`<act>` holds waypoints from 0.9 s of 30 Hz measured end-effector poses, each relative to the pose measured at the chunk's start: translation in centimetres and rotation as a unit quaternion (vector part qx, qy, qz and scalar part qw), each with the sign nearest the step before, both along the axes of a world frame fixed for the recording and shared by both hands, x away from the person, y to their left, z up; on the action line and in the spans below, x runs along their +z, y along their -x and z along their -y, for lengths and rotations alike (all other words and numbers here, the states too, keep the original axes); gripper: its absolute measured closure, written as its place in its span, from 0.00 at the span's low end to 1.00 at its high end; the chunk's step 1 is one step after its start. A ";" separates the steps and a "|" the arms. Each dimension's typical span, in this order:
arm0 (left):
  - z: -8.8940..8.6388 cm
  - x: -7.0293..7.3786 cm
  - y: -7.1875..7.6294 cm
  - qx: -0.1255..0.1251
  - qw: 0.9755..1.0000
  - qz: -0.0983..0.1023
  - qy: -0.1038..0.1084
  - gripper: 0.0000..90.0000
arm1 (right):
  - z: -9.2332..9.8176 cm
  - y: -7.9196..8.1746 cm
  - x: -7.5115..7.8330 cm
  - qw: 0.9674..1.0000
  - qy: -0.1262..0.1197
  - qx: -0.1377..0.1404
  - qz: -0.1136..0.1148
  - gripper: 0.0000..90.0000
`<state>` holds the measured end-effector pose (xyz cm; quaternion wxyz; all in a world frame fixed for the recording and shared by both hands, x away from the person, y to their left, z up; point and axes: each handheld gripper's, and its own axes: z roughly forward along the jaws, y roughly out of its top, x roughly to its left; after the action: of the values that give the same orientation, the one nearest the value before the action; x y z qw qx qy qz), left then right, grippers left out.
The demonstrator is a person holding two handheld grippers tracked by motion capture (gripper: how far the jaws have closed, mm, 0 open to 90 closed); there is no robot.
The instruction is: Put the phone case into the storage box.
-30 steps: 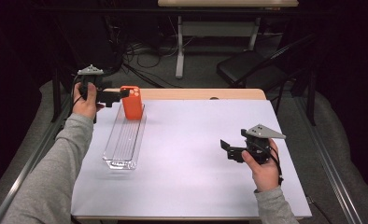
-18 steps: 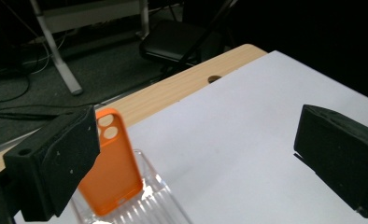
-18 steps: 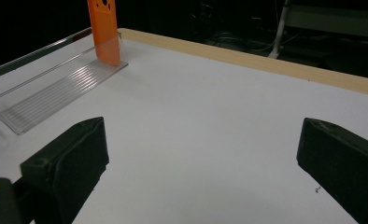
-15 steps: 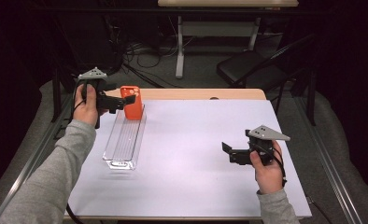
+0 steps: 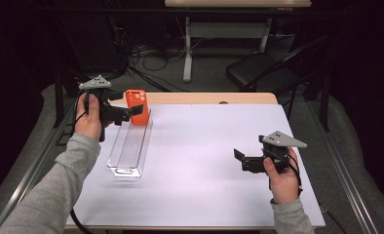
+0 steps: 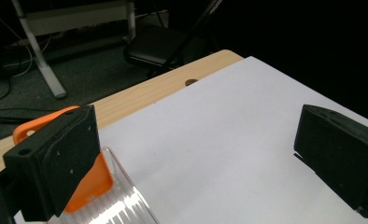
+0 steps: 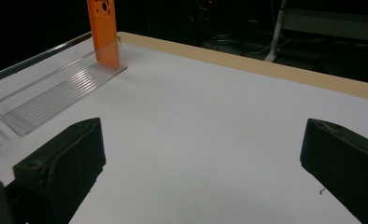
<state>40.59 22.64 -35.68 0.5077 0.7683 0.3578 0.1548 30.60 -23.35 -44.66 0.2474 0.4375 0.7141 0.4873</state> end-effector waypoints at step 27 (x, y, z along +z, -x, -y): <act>-2.4 -3.5 6.6 0.001 1.000 0.014 0.024 0.01 | 1.9 2.3 -0.3 1.000 0.014 -0.018 -0.005 0.00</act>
<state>33.98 25.04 -39.15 0.5305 0.7534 0.3550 0.1580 28.35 -25.27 -44.96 0.2591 0.4493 0.7139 0.4705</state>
